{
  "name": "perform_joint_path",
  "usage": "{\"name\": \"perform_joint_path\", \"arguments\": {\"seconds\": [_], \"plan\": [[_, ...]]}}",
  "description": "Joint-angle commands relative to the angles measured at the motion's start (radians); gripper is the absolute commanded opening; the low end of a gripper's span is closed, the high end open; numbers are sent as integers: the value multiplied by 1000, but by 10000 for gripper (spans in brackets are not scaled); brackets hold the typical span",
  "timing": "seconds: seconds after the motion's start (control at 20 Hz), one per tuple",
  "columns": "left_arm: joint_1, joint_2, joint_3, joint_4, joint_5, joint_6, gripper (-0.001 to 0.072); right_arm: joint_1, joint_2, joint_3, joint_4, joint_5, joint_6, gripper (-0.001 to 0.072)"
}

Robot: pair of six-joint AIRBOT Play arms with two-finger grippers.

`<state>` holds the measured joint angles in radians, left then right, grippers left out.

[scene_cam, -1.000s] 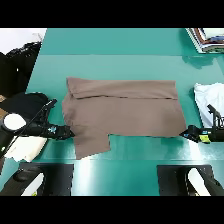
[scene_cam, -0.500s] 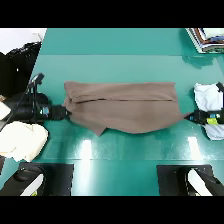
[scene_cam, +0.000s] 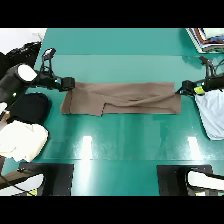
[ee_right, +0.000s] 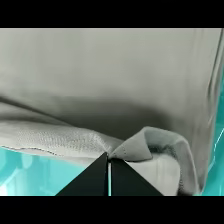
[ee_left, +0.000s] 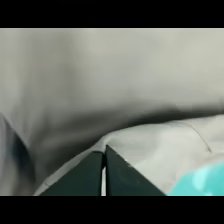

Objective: Fold the shirts.

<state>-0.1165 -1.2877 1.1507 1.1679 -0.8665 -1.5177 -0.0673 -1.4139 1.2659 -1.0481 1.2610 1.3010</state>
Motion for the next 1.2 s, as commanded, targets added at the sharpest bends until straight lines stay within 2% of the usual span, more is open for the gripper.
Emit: {"name": "perform_joint_path", "arguments": {"seconds": [0.0,0.2,0.4,0.45,0.5,0.55,0.6,0.75,0.8,0.9,0.95,1.0,1.05,1.15], "plan": [[1,-86,40,27,135,-13,36,9,-152,153,1,1,18,13],[1,-111,40,31,213,-21,36,8,-266,267,2,4,64,14],[1,-117,40,31,239,-21,37,8,-320,323,3,-11,64,15],[1,-117,40,30,239,-30,63,8,-325,330,8,-32,64,17],[1,-117,40,30,238,-39,340,5,-325,330,13,-55,71,69],[1,-117,40,30,238,-60,614,-3,-325,331,39,-65,71,293],[1,-116,43,30,231,-73,638,-19,-325,332,80,-57,68,381],[1,-116,100,30,136,-72,637,-88,-325,331,137,57,-11,381],[1,-116,125,30,82,-71,593,-116,-326,329,135,114,-42,381],[0,-116,154,24,2,-33,197,-177,-326,310,136,194,-77,381],[0,-115,154,12,-11,-20,110,-205,-326,290,137,206,-85,429],[0,-115,154,-8,-23,-19,113,-235,-326,262,139,204,-87,576],[0,-115,154,-26,-31,-19,113,-261,-326,233,140,198,-87,601],[0,-117,154,-70,-36,-19,113,-291,-331,174,142,188,-113,578]]}}
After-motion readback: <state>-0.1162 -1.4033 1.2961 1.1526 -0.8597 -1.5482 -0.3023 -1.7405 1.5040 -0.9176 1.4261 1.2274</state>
